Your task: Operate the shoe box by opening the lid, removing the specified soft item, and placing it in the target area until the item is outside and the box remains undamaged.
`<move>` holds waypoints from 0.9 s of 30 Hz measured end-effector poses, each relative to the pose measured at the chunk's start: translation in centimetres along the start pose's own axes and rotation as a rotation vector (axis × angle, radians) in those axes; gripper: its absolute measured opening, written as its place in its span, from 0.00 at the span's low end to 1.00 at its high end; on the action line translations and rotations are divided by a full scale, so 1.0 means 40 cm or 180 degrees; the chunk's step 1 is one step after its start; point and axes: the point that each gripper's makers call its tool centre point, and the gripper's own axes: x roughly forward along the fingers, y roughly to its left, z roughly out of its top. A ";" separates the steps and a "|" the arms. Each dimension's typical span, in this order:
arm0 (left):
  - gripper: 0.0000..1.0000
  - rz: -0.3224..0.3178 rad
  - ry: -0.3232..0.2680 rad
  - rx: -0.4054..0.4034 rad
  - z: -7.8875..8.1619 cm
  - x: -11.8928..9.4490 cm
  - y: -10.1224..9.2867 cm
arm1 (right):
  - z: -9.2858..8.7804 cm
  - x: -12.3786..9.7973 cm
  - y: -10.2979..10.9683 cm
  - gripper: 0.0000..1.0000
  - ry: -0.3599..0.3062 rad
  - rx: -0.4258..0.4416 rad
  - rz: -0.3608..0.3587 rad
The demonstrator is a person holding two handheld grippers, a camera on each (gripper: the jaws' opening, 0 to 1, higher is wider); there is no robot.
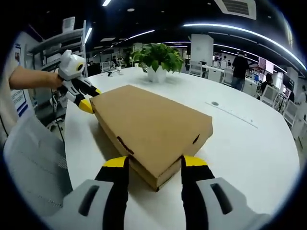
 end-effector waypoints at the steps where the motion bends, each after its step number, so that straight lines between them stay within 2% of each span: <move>1: 0.48 -0.0004 0.0005 0.0003 -0.002 -0.002 0.000 | -0.001 -0.001 0.004 0.39 0.0000 0.0000 -0.0001; 14: 0.48 -0.0019 0.0083 0.0014 -0.041 -0.039 -0.018 | -0.015 -0.022 0.058 0.39 -0.0010 0.0021 0.0021; 27: 0.49 -0.0005 0.0080 -0.0001 -0.064 -0.061 -0.038 | -0.023 -0.034 0.082 0.40 0.0001 0.0007 0.0009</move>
